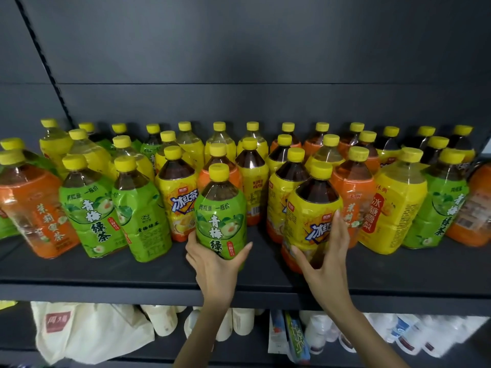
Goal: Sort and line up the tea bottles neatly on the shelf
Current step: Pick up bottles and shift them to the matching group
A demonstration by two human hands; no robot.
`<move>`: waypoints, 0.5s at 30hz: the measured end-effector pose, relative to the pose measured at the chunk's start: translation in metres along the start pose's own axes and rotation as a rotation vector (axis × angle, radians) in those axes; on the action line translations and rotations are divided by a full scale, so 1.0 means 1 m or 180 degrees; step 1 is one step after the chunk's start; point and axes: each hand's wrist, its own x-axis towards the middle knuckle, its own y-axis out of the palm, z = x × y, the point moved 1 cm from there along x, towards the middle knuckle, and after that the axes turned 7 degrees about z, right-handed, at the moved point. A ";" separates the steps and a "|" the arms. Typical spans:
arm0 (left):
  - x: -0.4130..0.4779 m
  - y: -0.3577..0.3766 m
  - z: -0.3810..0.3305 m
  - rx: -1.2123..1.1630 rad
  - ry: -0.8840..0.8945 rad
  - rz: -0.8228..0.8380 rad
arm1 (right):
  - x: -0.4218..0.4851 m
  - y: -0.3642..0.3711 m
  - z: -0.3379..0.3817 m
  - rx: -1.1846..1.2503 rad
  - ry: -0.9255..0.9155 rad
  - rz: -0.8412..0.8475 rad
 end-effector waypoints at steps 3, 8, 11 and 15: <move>0.009 0.003 -0.007 0.0142 0.0059 0.0079 | 0.000 0.000 -0.002 -0.0061 -0.0025 0.0032; 0.023 0.013 -0.006 0.0535 0.0091 0.0096 | 0.005 0.005 -0.003 -0.0085 -0.0067 -0.0037; 0.025 0.011 -0.009 0.0617 0.0037 0.0258 | 0.008 0.010 -0.004 -0.0126 -0.0098 -0.0101; 0.025 0.003 0.004 0.0551 0.0277 0.0576 | 0.009 0.017 -0.003 -0.0206 -0.0211 -0.0155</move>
